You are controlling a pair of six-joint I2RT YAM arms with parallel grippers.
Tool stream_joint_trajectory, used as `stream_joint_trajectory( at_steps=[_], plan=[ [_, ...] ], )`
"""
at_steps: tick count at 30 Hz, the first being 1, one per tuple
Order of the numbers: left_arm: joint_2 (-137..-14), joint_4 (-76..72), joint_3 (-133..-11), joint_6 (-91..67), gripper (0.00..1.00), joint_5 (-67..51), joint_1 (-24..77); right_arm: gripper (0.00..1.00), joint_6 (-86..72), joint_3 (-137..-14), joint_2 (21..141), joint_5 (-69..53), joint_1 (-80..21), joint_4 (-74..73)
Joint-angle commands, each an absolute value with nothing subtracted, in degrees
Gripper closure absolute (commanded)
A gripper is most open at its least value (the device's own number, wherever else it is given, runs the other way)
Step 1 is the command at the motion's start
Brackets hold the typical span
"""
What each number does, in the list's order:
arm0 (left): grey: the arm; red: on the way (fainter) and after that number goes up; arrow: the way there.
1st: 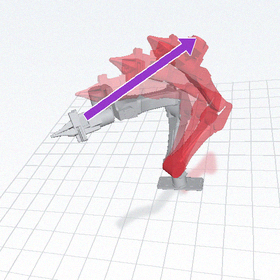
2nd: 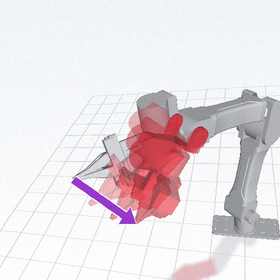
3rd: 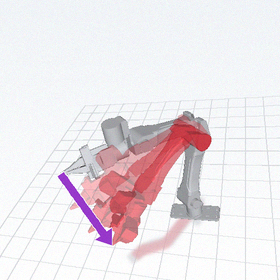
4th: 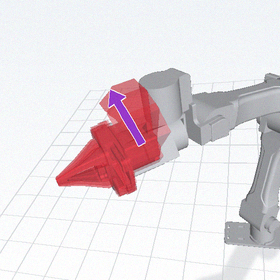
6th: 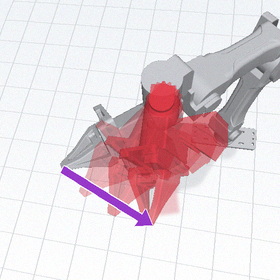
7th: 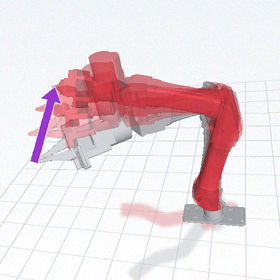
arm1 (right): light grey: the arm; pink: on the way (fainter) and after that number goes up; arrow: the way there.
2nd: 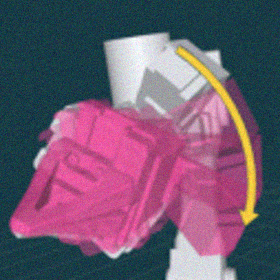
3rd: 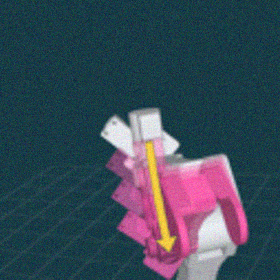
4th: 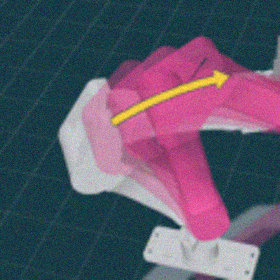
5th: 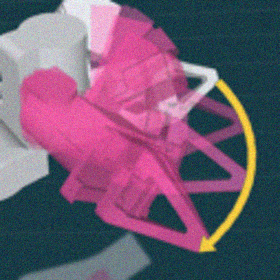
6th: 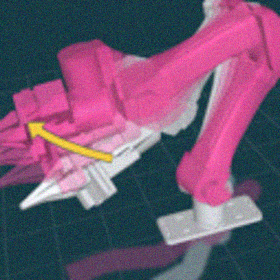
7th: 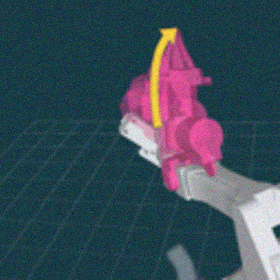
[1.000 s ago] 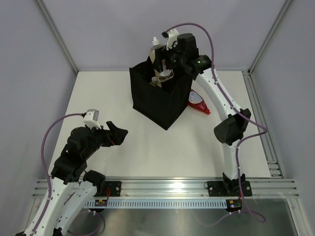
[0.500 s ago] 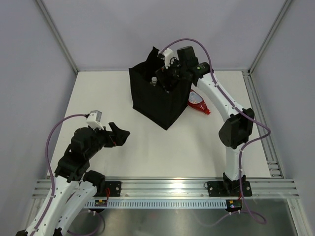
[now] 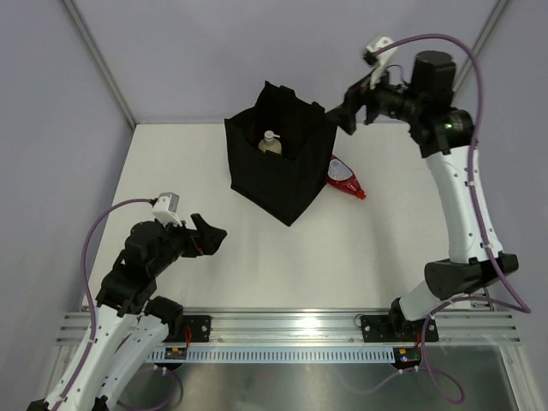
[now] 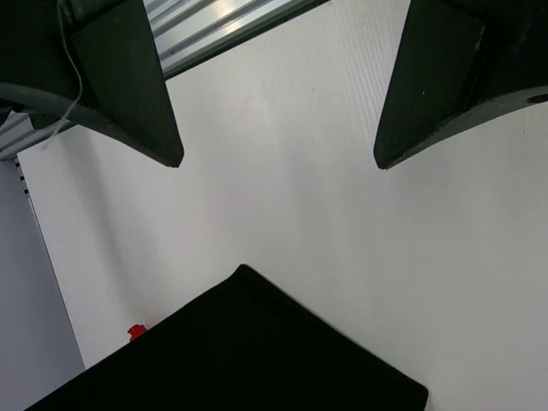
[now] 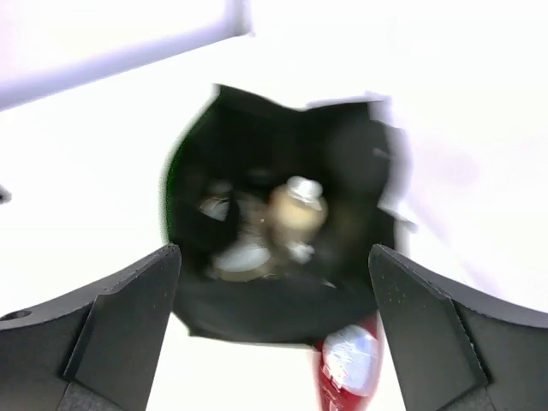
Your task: Place the personal care products into the canvas bag
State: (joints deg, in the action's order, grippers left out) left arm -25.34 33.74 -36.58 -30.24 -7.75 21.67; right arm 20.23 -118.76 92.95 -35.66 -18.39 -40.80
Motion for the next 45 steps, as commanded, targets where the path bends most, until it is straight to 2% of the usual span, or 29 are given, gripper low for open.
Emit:
stream_joint_trajectory(
  at_steps=[1,5,10,13,20,25,31,36,40,45],
  plan=[
    [-25.9,33.0,-37.5,-28.0,0.01,-7.6,21.5,0.0,11.9,-113.2,89.3,-41.6,-8.6,-39.2],
    [-26.9,32.1,-36.9,-27.4,0.01,-8.2,21.5,0.0,5.5,-104.4,91.8,-32.6,-2.5,-42.1],
    [-27.7,28.0,-34.4,-29.3,0.01,-10.7,21.5,0.01,-7.9,-99.7,98.7,-18.4,-1.1,-40.8],
    [-28.4,24.8,-32.8,-30.6,0.01,-11.9,21.5,0.0,-8.6,-100.6,105.3,-20.6,-1.1,-40.7],
    [-30.8,22.2,-31.7,-30.6,0.01,-12.8,21.5,0.0,-4.1,-115.4,124.0,-18.7,-1.8,-48.0],
    [-32.3,18.6,-29.9,-31.7,0.01,-14.4,21.5,0.01,2.1,-119.9,130.0,-14.5,-5.3,-51.4],
    [-34.4,16.1,-29.2,-31.8,0.01,-15.3,21.5,0.01,8.4,-120.9,132.8,-13.0,-9.8,-54.5],
    [-34.9,15.9,-29.3,-31.3,0.01,-15.6,21.5,0.01,11.5,-119.5,133.5,-16.3,-11.2,-56.4],
    [-34.7,16.3,-29.7,-31.1,0.01,-16.1,21.5,0.01,13.4,-119.1,135.1,-8.4,-13.2,-56.9],
    [-34.2,16.8,-29.7,-31.0,0.01,-16.1,21.5,0.01,14.1,-120.6,136.7,-4.5,-13.7,-58.7]
  ],
)
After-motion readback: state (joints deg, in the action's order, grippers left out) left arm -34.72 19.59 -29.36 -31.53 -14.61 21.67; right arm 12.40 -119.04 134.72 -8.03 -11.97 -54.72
